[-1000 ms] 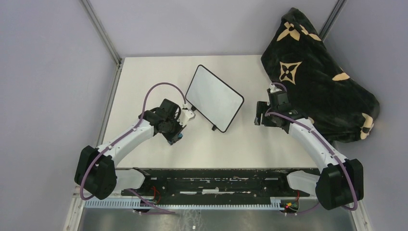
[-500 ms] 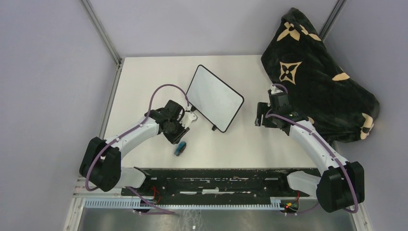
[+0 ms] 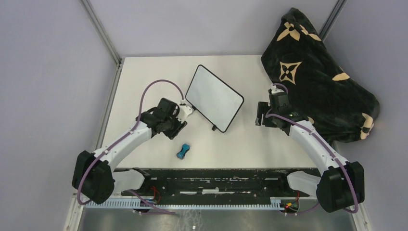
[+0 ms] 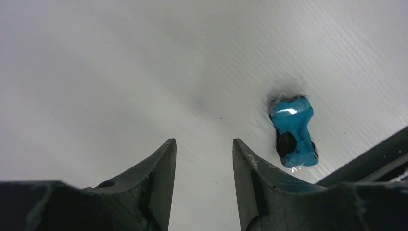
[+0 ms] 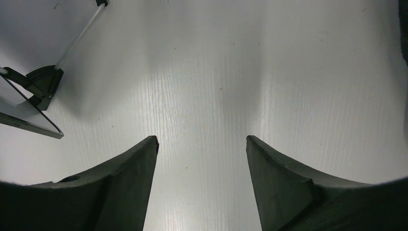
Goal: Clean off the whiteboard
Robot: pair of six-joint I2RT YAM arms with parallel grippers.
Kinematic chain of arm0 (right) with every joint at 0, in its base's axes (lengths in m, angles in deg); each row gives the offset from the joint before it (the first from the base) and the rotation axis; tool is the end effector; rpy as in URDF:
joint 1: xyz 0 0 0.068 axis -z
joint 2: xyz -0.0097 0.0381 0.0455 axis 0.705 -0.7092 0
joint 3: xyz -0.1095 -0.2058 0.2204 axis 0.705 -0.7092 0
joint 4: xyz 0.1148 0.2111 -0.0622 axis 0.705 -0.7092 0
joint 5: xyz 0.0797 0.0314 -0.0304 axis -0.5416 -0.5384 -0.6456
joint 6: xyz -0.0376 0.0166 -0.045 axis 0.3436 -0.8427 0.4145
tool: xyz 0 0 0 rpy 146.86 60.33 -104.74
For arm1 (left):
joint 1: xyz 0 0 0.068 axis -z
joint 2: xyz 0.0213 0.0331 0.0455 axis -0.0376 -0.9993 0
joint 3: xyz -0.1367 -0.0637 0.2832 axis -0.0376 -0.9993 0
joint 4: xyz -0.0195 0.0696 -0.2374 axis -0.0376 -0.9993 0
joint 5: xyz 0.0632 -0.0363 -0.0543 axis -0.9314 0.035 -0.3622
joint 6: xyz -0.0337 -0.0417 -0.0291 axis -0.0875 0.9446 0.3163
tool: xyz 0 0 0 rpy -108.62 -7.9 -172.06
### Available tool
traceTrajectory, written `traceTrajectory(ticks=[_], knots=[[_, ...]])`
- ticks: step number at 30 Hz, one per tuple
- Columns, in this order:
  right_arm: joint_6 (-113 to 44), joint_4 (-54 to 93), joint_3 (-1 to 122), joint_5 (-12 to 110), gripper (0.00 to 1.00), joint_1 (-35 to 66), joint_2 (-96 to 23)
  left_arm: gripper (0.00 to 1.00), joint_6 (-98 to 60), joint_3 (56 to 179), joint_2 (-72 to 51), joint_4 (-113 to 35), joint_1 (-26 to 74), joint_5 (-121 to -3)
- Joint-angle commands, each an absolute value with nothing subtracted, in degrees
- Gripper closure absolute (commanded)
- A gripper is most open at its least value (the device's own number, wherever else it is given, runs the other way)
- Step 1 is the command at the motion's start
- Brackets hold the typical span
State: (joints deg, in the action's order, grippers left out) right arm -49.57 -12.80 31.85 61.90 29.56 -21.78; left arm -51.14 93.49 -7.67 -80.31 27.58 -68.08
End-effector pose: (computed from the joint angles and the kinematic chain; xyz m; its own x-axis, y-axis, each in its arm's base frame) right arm 0.1989 0.0504 0.2851 -0.7897 0.1723 -0.5888 0.0895 0.9818 0.1673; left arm 0.1848 -0.1075 0.2659 -0.5496 0.7144 -0.4331 0.7478 0.6518 0.1261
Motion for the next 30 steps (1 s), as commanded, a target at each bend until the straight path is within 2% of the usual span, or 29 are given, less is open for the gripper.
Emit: traceTrajectory(ticks=[1, 5, 7, 8, 14, 20, 30], knots=[[-49.6, -9.3, 33.2, 63.7, 0.23, 29.6, -22.2, 0.46, -49.8, 92.4, -1.6, -70.2, 22.6, -74.8], [-49.4, -5.6, 32.9, 63.3, 0.18, 29.6, -23.0, 0.28, -44.3, 91.9, 2.1, -62.2, 16.9, -77.2], [-49.6, -5.1, 33.4, 64.1, 0.13, 29.6, -23.8, 0.03, -42.0, 91.4, 3.5, -58.0, 14.3, -78.1], [-49.6, -5.2, 33.7, 64.1, 0.1, 29.6, -24.3, 0.0, -41.2, 91.2, 3.8, -56.5, 13.2, -77.8], [-49.5, -5.6, 33.5, 65.3, 0.0, 29.6, -24.3, 0.01, -37.0, 89.3, 1.3, -50.5, 8.1, -76.6], [-50.2, -5.4, 32.0, 69.3, 0.0, 29.6, -20.2, 0.01, -35.5, 81.6, 4.0, -38.2, 1.0, -77.4], [-51.2, -3.9, 30.1, 69.9, 0.0, 29.6, -17.5, 0.01, -32.8, 76.7, 7.6, -33.4, -1.8, -73.9]])
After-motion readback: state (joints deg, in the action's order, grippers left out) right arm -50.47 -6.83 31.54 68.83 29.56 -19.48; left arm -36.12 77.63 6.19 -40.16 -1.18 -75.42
